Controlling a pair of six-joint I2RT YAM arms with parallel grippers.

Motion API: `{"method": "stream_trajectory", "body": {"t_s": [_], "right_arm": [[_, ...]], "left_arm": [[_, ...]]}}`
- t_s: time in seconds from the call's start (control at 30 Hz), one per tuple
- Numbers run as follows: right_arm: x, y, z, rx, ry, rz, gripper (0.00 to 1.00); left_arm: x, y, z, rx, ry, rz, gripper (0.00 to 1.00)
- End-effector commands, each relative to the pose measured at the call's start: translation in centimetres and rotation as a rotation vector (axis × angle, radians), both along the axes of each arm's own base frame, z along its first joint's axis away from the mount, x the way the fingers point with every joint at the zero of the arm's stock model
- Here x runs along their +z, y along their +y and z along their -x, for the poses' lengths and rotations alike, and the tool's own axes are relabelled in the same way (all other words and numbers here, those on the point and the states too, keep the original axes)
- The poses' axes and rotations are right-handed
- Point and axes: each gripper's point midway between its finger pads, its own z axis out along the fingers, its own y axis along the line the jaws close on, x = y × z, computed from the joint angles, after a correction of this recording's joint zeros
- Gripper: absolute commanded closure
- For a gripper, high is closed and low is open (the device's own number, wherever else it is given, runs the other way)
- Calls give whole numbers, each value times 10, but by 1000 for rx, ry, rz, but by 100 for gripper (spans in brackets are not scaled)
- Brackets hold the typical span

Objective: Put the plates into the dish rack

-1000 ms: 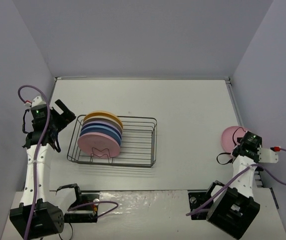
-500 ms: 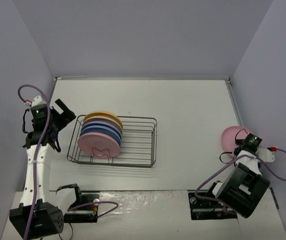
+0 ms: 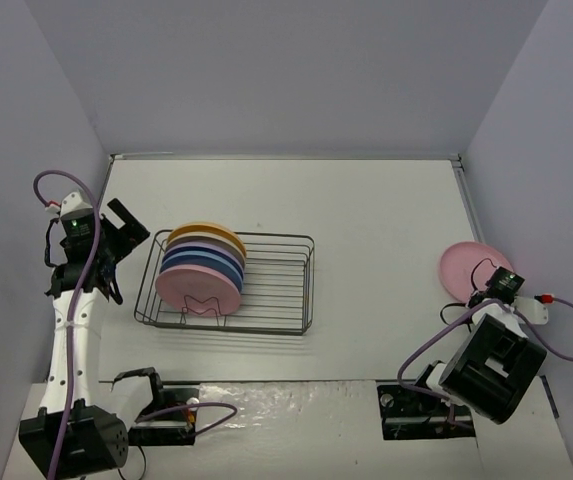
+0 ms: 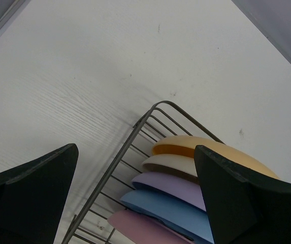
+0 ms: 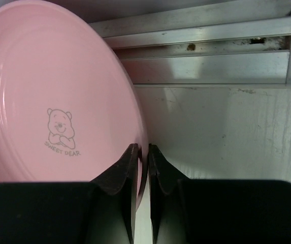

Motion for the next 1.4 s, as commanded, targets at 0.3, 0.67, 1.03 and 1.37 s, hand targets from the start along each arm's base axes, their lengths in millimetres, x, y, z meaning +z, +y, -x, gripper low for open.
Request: {"method": "stream_trajectory", "body": {"t_s": [0.3,0.67,1.03,1.37], "right_arm": [[124,21,-48,264,-24,375,100],[321,162,-126,762,-315,940,100],[417,421,-62,1414,-610,1734,100],[415,540,22,1615,-845,2110,100]], "left_arm": [[35,3,-3,20,-125,-10,3],[34,2,0,26,-128,7,3],[34,3,15,59,-124,5,3],[26,1,17,65,-119,26,3]]}}
